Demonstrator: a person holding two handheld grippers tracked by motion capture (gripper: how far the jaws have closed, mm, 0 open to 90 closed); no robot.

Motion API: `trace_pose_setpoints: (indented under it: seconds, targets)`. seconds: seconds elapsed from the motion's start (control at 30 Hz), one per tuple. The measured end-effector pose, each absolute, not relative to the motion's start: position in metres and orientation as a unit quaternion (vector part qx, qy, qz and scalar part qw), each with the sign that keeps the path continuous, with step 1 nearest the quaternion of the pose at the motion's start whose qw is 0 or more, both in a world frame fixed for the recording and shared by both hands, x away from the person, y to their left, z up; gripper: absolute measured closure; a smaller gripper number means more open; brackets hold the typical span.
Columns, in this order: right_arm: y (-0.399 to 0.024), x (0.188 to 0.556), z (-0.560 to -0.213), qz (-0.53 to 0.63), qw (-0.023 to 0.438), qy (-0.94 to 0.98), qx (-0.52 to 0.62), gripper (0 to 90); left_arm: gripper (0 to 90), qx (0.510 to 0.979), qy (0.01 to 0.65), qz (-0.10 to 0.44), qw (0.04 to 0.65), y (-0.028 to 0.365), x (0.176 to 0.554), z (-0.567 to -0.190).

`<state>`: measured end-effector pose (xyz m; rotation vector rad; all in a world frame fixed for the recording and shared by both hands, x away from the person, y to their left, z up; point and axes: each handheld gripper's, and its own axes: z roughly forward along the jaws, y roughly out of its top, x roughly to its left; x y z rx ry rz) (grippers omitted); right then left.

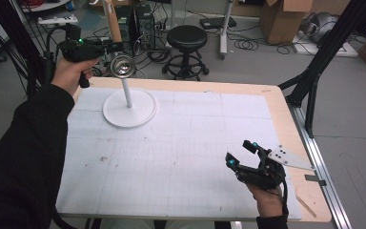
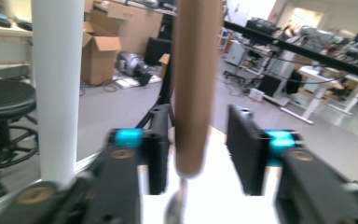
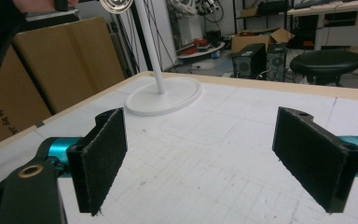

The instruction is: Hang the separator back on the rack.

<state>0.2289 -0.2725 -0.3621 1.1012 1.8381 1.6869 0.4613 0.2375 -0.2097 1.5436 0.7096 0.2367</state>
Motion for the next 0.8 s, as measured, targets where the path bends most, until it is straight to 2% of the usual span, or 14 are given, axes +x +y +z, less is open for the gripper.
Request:
trace_pose_setpoints:
  seconds: [0.03,0.17,0.3,0.37,0.67,0.8]
  targets:
    - [-0.273,0.229,-0.362,0.605,0.206,0.660,0.395,16.3,46.6,0.678,0.317,0.110,0.654,0.239,0.456,-0.212]
    - [-0.278,0.226,-0.363,0.604,0.212,0.656,0.400,16.2,30.1,0.674,0.330,0.140,0.646,0.246,0.432,-0.228]
    - [-0.281,0.225,-0.363,0.605,0.212,0.652,0.404,16.1,26.6,0.671,0.332,0.148,0.646,0.255,0.407,-0.241]
    - [-0.281,0.223,-0.362,0.605,0.219,0.650,0.405,16.1,20.3,0.670,0.335,0.158,0.644,0.257,0.395,-0.247]
    - [-0.280,0.224,-0.364,0.590,0.232,0.659,0.405,16.1,19.4,0.673,0.303,0.197,0.646,0.251,0.338,-0.283]
    - [-0.279,0.222,-0.364,0.586,0.239,0.667,0.395,16.1,18.9,0.671,0.302,0.198,0.647,0.251,0.316,-0.307]
